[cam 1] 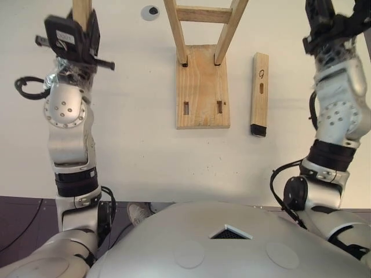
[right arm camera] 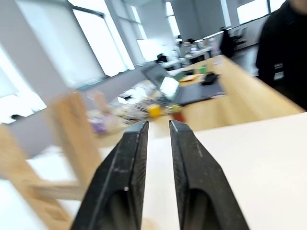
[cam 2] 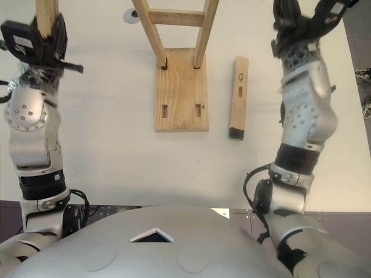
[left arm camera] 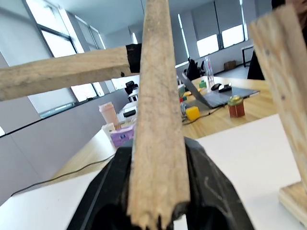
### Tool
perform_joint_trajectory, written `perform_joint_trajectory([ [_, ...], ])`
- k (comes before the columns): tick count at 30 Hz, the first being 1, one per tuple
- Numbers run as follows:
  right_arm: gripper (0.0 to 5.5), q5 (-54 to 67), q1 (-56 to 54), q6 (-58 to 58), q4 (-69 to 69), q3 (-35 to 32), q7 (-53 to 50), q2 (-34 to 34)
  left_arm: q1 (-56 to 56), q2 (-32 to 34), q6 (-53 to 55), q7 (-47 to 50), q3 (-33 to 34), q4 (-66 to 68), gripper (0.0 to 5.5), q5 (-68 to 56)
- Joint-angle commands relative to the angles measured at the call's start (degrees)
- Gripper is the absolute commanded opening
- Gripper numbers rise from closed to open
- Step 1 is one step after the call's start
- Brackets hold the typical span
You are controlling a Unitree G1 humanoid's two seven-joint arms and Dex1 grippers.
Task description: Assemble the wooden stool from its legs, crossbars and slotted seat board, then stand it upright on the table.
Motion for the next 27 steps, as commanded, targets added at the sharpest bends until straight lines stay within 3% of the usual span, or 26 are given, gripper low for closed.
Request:
perform_joint_trajectory([
  [1,1.54,24.06,-14.42,14.84,0.85,-4.31,5.80,-3.06,-11.30,0.33,-6.59,-1.56,-0.17,-5.18,1.01,-1.05],
  [8,2.66,44.64,-23.23,22.33,5.33,-5.81,5.24,-3.33,-22.13,0.82,-6.53,-11.58,-7.07,-7.34,1.01,-6.05],
  [20,4.69,50.60,-24.29,24.45,5.28,-3.66,4.82,-5.93,-17.10,-1.25,-12.14,-15.00,-13.52,-4.57,1.01,-2.19],
  [27,4.75,50.16,-26.44,25.00,10.21,-2.19,3.14,-6.27,-13.73,-0.59,-17.27,-15.51,-15.80,-3.34,1.01,3.59],
])
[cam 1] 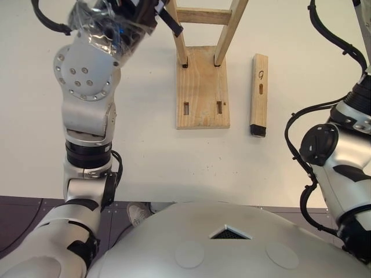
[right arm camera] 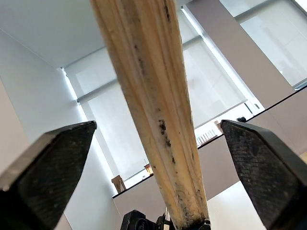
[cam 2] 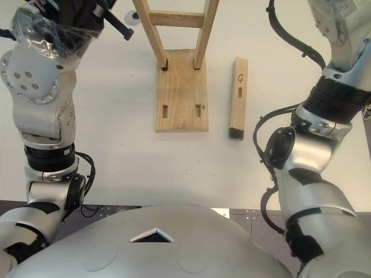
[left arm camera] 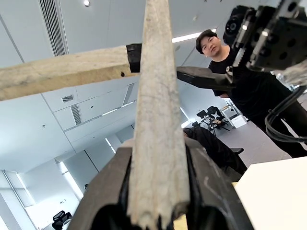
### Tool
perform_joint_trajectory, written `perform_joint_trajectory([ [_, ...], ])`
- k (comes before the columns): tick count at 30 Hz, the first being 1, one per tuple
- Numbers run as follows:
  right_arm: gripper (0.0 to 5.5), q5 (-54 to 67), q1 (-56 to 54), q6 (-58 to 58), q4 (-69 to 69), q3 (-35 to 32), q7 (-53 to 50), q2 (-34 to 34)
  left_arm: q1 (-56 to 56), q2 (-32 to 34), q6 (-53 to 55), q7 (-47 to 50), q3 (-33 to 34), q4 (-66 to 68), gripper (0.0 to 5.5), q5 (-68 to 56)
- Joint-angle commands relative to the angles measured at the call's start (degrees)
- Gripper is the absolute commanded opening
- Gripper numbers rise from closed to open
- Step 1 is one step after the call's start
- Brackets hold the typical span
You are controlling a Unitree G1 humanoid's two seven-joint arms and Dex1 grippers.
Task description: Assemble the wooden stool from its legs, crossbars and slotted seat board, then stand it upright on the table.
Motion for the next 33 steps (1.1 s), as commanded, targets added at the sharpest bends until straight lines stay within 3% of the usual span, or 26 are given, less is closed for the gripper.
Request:
perform_joint_trajectory([
  [1,4.75,0.20,-2.24,0.97,3.01,0.65,-1.17,-1.41,2.23,0.89,-3.25,-0.39,-1.22,0.74,1.01,3.73],
  [14,2.68,6.87,-1.21,3.00,4.77,-1.06,-1.68,-1.44,4.26,0.18,-5.76,0.36,-1.55,3.20,1.01,7.77],
  [20,2.53,4.73,-0.08,-0.67,3.71,-1.82,-3.40,0.53,4.70,0.42,-5.80,-0.12,-1.96,4.19,1.01,8.64],
  [21,2.51,4.23,0.02,-1.33,3.66,-1.99,-3.55,0.83,4.75,0.27,-5.71,-0.25,-1.91,4.19,1.37,8.21],
  [24,2.16,3.44,0.27,-2.98,3.45,-2.22,-3.66,1.24,4.38,0.08,-5.71,-0.46,-1.70,4.39,1.84,7.79],
  [28,2.08,3.25,0.98,-4.91,2.98,-2.56,-3.88,1.65,5.06,0.98,-5.63,-0.81,-1.54,4.43,2.43,8.79],
  [31,2.08,2.35,1.56,-6.56,1.90,-2.85,-3.62,1.54,7.91,2.13,2.54,0.63,2.70,7.01,2.73,8.05],
  [33,2.08,0.11,2.31,-8.15,-0.41,-2.62,-2.88,1.24,7.29,0.19,13.18,2.96,7.84,7.88,2.35,3.41],
])
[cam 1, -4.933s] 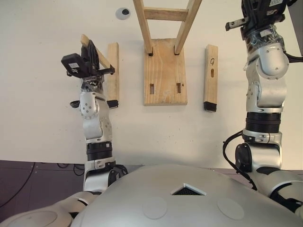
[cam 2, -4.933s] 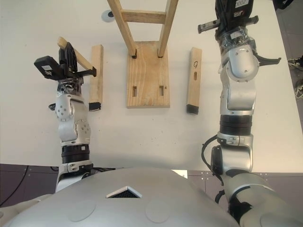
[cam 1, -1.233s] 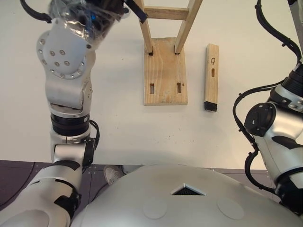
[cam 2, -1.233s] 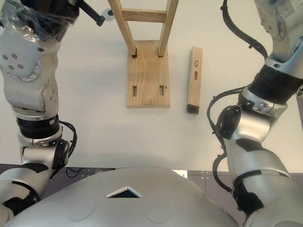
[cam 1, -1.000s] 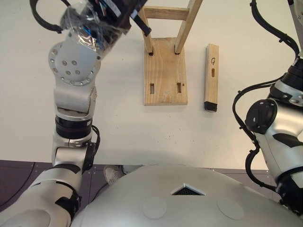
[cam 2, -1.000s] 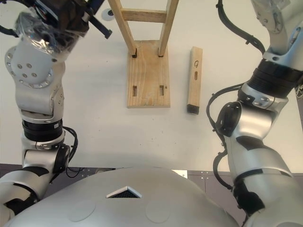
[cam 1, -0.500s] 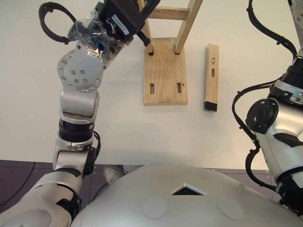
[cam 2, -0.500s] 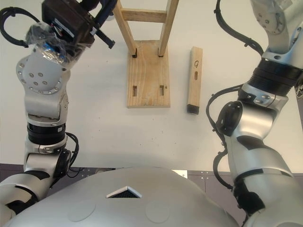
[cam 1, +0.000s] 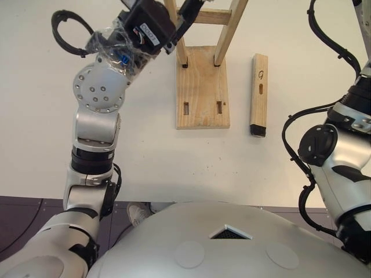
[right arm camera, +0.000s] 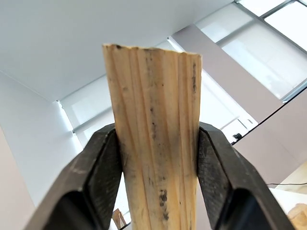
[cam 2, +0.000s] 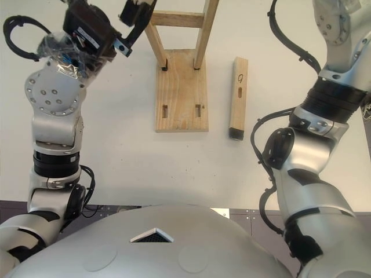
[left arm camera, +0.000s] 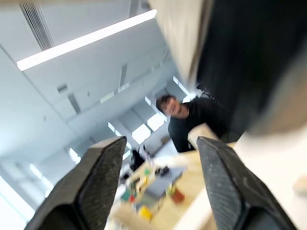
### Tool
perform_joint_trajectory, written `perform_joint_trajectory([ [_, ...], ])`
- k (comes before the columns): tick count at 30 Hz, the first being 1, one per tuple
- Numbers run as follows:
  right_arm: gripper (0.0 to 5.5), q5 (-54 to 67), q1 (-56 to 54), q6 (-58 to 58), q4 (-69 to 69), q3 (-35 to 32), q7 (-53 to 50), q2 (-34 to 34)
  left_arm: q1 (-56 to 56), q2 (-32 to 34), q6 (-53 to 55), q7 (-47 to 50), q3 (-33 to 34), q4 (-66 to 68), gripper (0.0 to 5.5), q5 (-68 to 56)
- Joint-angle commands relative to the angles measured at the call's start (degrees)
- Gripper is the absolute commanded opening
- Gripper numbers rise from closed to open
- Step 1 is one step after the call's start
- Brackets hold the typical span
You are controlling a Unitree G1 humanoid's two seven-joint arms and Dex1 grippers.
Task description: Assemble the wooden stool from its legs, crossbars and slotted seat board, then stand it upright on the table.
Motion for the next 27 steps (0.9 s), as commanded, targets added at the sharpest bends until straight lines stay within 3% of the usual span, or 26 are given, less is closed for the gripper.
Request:
perform_joint_trajectory([
  [1,2.08,-4.24,1.64,-2.89,-5.14,0.55,1.30,0.39,-1.08,-2.31,18.23,3.65,9.08,2.10,2.22,-7.61],
  [7,2.07,-13.88,4.11,-5.37,-13.30,5.76,6.08,-0.34,-11.34,-1.15,38.47,4.75,14.89,0.32,1.21,-16.44],
  [15,2.07,-27.28,6.88,-8.71,-18.88,11.24,13.03,-2.46,-16.10,6.29,49.66,-0.03,14.09,-1.85,0.09,-20.41],
  [27,2.07,-40.02,9.32,-11.29,-22.70,16.90,17.37,-2.38,-17.97,3.06,61.68,3.78,15.31,-5.11,0.00,-26.25],
])
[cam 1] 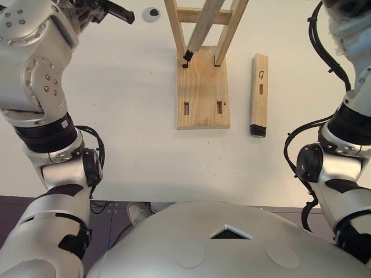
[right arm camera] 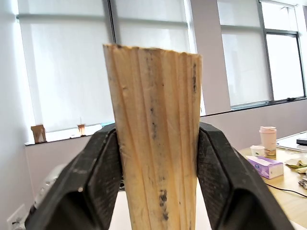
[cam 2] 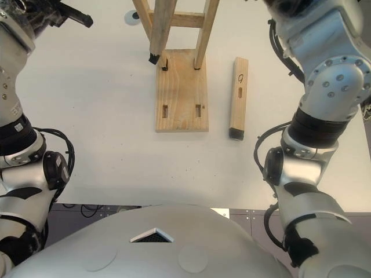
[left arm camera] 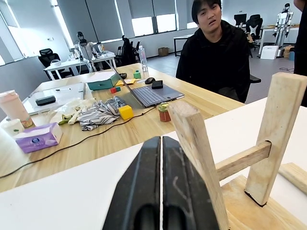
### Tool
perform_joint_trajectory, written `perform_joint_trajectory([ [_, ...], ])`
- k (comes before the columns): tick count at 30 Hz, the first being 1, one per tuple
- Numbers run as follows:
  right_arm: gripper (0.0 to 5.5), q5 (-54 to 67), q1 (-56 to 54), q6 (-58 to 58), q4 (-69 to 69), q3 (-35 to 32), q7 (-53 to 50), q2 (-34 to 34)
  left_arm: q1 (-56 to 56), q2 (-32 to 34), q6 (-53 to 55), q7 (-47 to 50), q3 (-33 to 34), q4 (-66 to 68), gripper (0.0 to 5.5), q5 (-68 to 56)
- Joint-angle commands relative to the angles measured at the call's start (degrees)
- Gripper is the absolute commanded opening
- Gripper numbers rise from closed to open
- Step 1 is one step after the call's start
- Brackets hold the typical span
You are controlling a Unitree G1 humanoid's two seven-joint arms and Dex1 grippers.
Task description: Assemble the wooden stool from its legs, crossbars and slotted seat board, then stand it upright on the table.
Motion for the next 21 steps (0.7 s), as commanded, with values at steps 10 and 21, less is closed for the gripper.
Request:
perform_joint_trajectory([
  [10,2.07,-6.48,1.79,-1.71,-1.05,3.67,1.71,-0.45,-1.64,-3.21,2.02,4.12,0.34,-0.66,0.00,-1.54],
  [21,2.06,-8.75,2.70,-2.68,-0.34,4.98,1.36,0.72,-1.30,-7.15,3.16,7.13,-0.33,-2.15,0.00,-3.25],
])
